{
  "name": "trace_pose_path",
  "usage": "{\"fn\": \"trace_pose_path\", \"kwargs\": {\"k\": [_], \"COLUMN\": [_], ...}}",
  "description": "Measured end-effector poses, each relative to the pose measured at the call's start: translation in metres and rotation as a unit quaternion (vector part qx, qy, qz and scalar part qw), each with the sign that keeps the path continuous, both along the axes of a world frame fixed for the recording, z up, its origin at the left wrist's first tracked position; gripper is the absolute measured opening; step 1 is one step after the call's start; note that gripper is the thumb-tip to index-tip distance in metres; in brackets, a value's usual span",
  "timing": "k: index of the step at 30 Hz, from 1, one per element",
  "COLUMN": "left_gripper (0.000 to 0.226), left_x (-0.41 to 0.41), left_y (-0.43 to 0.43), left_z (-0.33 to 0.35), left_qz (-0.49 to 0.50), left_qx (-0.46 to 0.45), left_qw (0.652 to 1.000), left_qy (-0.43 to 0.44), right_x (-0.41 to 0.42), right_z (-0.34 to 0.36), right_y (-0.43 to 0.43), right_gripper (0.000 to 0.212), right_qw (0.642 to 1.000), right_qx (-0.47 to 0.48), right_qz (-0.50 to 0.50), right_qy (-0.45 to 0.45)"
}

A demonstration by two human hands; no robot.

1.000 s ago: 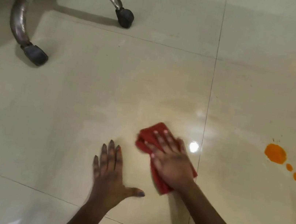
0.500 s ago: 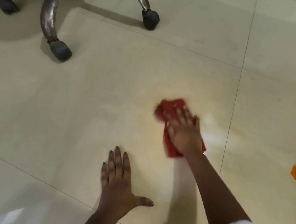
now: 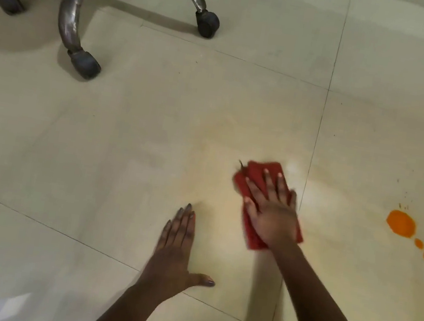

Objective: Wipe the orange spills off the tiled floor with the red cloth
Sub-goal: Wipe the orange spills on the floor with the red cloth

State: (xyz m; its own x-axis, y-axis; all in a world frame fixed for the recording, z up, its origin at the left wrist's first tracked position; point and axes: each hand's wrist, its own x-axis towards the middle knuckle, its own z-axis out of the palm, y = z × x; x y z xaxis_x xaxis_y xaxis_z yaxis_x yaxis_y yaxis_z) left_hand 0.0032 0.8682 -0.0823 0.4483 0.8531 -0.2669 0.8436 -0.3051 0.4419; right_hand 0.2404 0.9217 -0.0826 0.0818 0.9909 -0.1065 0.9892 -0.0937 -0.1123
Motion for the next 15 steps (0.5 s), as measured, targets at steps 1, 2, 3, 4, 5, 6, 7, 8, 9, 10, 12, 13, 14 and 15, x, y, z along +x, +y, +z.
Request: {"fn": "trace_pose_path", "kwargs": {"k": [1,2,3,4,5,6,7,8,9,10,12,13,14,15], "left_gripper": [0.133,0.133,0.135,0.137,0.14,0.143,0.143,0.14,0.136,0.133,0.136,0.138,0.137,0.137], "left_x": [0.004,0.004,0.003,0.002,0.003,0.002,0.004,0.008,0.014,0.023,0.044,0.053,0.06,0.067], "left_y": [-0.003,-0.003,-0.004,-0.006,-0.009,-0.012,-0.015,-0.018,-0.02,-0.021,-0.021,-0.021,-0.021,-0.023], "left_z": [0.002,0.001,0.001,0.002,0.004,0.004,0.006,0.008,0.009,0.01,0.011,0.011,0.011,0.012], "left_qz": [-0.02,-0.023,-0.015,-0.009,-0.009,-0.017,-0.035,-0.058,-0.082,-0.102,-0.132,-0.141,-0.14,-0.142], "left_qx": [0.003,-0.002,-0.008,-0.015,-0.025,-0.034,-0.036,-0.031,-0.023,-0.016,-0.01,-0.01,-0.01,-0.011], "left_qw": [1.0,1.0,1.0,1.0,0.999,0.999,0.999,0.998,0.996,0.995,0.991,0.99,0.99,0.99], "left_qy": [-0.004,-0.012,-0.02,-0.023,-0.022,-0.018,-0.007,0.005,0.011,0.009,0.007,0.009,0.009,0.01], "right_x": [-0.016,-0.037,-0.055,-0.064,-0.059,-0.046,-0.027,-0.004,0.018,0.036,0.049,0.04,0.026,0.013], "right_z": [0.002,0.0,-0.001,-0.002,-0.004,-0.002,-0.001,-0.002,-0.004,-0.001,0.002,0.002,0.001,-0.001], "right_y": [0.002,-0.001,-0.017,-0.045,-0.079,-0.108,-0.128,-0.137,-0.134,-0.121,-0.084,-0.077,-0.08,-0.1], "right_gripper": [0.057,0.056,0.053,0.05,0.049,0.048,0.048,0.048,0.049,0.051,0.053,0.053,0.053,0.051], "right_qw": [1.0,1.0,0.997,0.993,0.991,0.992,0.994,0.998,1.0,0.998,0.985,0.985,0.99,0.996], "right_qx": [-0.008,-0.002,0.009,0.011,0.006,-0.001,0.002,0.01,0.015,0.015,-0.005,-0.012,-0.002,0.012], "right_qz": [-0.004,0.028,0.079,0.118,0.131,0.121,0.098,0.059,0.004,-0.064,-0.171,-0.174,-0.139,-0.091], "right_qy": [-0.001,0.002,0.009,0.019,0.029,0.038,0.038,0.03,0.02,0.01,0.009,0.005,0.001,0.003]}}
